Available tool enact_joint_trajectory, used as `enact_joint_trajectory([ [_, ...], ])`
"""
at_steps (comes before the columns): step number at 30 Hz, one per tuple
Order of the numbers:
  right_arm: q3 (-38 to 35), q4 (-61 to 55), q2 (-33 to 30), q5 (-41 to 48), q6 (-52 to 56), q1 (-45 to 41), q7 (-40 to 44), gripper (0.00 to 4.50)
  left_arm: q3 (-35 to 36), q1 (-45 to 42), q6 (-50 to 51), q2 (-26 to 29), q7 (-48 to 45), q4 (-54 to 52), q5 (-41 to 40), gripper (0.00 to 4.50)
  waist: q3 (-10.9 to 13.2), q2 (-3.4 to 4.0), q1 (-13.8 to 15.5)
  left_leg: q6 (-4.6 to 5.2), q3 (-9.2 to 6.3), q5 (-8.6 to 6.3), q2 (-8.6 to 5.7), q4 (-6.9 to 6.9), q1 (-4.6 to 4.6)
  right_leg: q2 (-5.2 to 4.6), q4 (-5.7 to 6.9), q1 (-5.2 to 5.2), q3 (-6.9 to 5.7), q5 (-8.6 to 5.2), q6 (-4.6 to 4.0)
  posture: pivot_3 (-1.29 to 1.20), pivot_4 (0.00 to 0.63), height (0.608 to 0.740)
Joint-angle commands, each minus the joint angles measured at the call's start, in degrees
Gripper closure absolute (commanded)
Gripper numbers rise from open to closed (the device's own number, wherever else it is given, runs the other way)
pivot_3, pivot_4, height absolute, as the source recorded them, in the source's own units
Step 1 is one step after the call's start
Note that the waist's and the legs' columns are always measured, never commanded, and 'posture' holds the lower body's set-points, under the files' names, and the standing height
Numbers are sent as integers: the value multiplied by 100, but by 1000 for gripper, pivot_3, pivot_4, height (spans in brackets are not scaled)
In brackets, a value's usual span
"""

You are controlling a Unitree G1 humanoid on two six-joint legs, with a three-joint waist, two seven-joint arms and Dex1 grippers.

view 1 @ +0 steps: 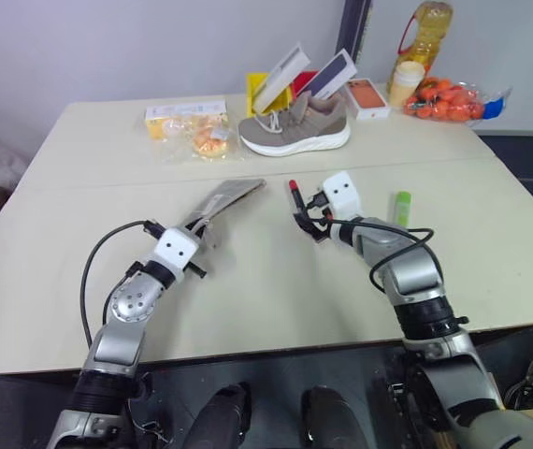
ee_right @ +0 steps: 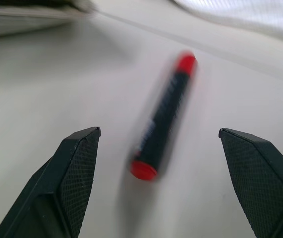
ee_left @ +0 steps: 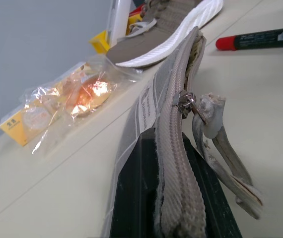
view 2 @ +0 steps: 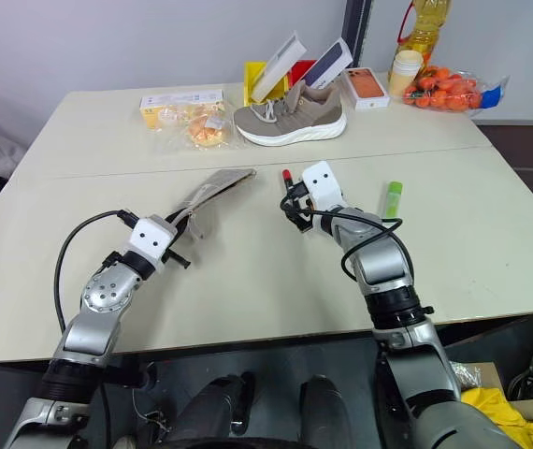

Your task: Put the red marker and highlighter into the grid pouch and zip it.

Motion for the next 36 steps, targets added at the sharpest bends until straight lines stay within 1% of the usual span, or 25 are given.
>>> enact_joint_trajectory([
  [1, -278, 733, 339, 84, -466, -351, -310, 564, -32, -192, 83, -119, 170, 12, 49, 4500, 0, 0, 1, 0, 0, 0, 0, 0, 1, 1, 0, 1, 1, 0, 0, 0, 150, 740],
  [2, -264, 895, 372, 37, -584, -375, -337, 564, -31, -207, 98, -149, 183, 19, 38, 4500, 0, 0, 0, 0, 0, 0, 0, 0, 1, 1, 0, 1, 0, 0, 0, 0, 150, 740],
  [3, -261, 1037, 403, 14, -691, -398, -362, 786, -24, -221, 108, -178, 190, 28, 24, 4500, 0, 0, 0, 0, 0, 1, 0, 1, 1, 2, 0, 1, 0, 0, 0, 0, 150, 740],
  [5, -288, 1180, 455, 29, -834, -413, -395, 1376, -17, -230, 112, -193, 194, 40, 26, 4500, 0, 0, -1, -1, 2, 1, -1, 2, 1, 0, -1, 2, 1, 0, 0, 0, 150, 740],
  [9, -198, 1039, 418, -46, -1124, -336, -353, 3314, 60, -220, 160, -211, 197, 33, -77, 4500, 0, 1, -9, -1, 1, 1, 0, 2, 1, 1, 1, 0, 1, 0, 0, 0, 150, 740],
  [10, -131, 880, 342, -98, -1173, -304, -292, 3903, 85, -218, 182, -212, 152, 29, -152, 4500, 0, 0, -16, -1, 1, 1, 0, 2, 1, 1, 2, 0, 1, 0, 0, 0, 150, 740],
  [11, -89, 778, 289, -133, -1198, -285, -249, 4109, 96, -218, 197, -209, 119, 26, -203, 4500, 0, 0, -15, -1, 1, 1, 0, 2, 1, 2, 2, 0, 1, 0, 0, 0, 150, 740],
  [15, 253, -19, -297, -284, -1477, -42, 425, 4095, 151, -229, 218, -198, -190, -56, -608, 4500, 0, 1, 7, -1, 1, 1, -1, 2, -2, 1, 0, 0, 1, 0, 1, 0, 150, 740],
  [17, 380, -525, -773, -289, -1741, 152, 976, 4095, 178, -265, 255, -181, -382, -96, -831, 4500, 0, 1, 16, -1, 1, 1, -2, 6, -2, -1, 0, 1, 1, 0, 1, 0, 150, 740],
  [19, 401, -987, -1162, -172, -1860, 349, 1463, 4095, 178, -302, 313, -163, -564, -113, -1026, 4500, 1, 1, 14, -1, 1, 1, -2, 7, -3, -1, -1, 2, 0, 0, 1, 0, 150, 740],
  [22, 331, -1403, -1436, -28, -1767, 529, 1777, 4095, 139, -352, 318, -139, -772, -112, -1170, 4500, 1, 0, -5, -1, 1, 1, -1, 8, -5, -2, -3, 3, -1, -1, 2, 0, 150, 740],
  [28, 357, -1750, -1546, -6, -1592, 684, 1965, 4095, 94, -464, 297, -187, -884, -18, -1183, 4500, 1, 0, 12, -1, 1, 1, 2, 10, -5, -1, -2, 3, 0, 0, 2, 0, 150, 740],
  [36, 511, -1776, -1562, -103, -1569, 707, 1991, 4095, 68, -486, 281, -252, -940, -51, -1202, 4500, 1, -1, 20, -1, 1, 1, -1, 12, -6, -5, -4, 4, -1, 0, 2, 0, 150, 740],
])
